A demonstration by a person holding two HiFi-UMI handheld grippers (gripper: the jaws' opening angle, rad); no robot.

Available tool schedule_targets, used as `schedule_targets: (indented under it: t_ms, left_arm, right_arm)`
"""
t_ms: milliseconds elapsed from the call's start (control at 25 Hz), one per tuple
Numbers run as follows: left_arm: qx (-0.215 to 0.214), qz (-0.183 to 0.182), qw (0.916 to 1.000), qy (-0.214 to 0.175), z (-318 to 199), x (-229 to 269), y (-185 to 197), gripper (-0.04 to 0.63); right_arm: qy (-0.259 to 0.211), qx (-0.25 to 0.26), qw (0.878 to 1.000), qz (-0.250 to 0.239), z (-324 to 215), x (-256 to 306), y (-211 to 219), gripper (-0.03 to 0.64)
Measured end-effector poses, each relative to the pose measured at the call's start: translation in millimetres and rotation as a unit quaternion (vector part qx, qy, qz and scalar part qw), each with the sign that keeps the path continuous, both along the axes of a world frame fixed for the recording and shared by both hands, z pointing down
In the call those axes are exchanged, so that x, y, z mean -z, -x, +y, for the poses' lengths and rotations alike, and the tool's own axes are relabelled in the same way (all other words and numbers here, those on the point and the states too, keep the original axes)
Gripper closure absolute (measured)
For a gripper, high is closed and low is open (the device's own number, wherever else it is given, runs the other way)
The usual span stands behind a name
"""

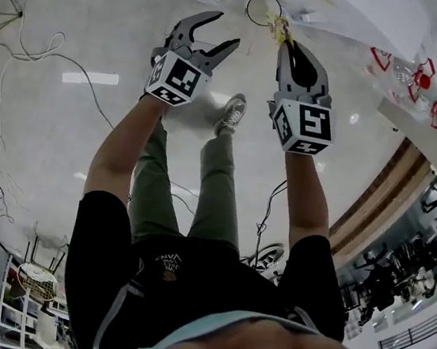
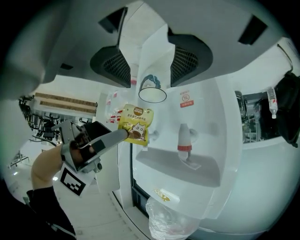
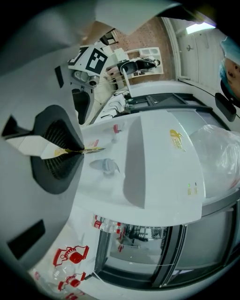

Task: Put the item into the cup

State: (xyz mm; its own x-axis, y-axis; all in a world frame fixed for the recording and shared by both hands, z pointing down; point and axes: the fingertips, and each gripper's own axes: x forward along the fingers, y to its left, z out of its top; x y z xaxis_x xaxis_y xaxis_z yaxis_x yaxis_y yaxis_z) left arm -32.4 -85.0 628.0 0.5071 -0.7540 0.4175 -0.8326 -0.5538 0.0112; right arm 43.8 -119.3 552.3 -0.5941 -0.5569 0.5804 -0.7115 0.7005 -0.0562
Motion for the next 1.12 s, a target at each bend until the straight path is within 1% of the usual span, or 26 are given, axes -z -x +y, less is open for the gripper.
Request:
schedule_targets:
  t_ms: [200, 440, 680, 960, 1120]
  left_arm:
    - [-0.024, -0.017, 0.9996, -0.001, -10, -25, -12, 0.291]
    - [-0.045, -0.032, 0.9985, -0.004, -20, -42, -16, 0.278]
    - [-0.069, -0.054, 0.9961, -0.007, -34, -51, -21, 0.267]
    - [-0.079, -0.046, 0.9958, -0.001, -43, -56, -22, 0.264]
    - [-0.081, -0.034, 0.9961, 0.004, -50, -60, -26, 0.264]
  right_arm:
    - [-0.001, 0.013, 1.0, 0.01, -5, -20, 5, 0.56]
    - [-0.004, 0.024, 0.999, 0.027, -13, -40, 7, 0.56]
    - [-0.02, 0.053, 0.997, 0.055, -24, -44, 18, 0.56]
    - [-0.03, 0.072, 0.994, 0.08, -34, -47, 38, 0.56]
    - [-0.026, 0.078, 0.993, 0.088, -38, -55, 44, 0.56]
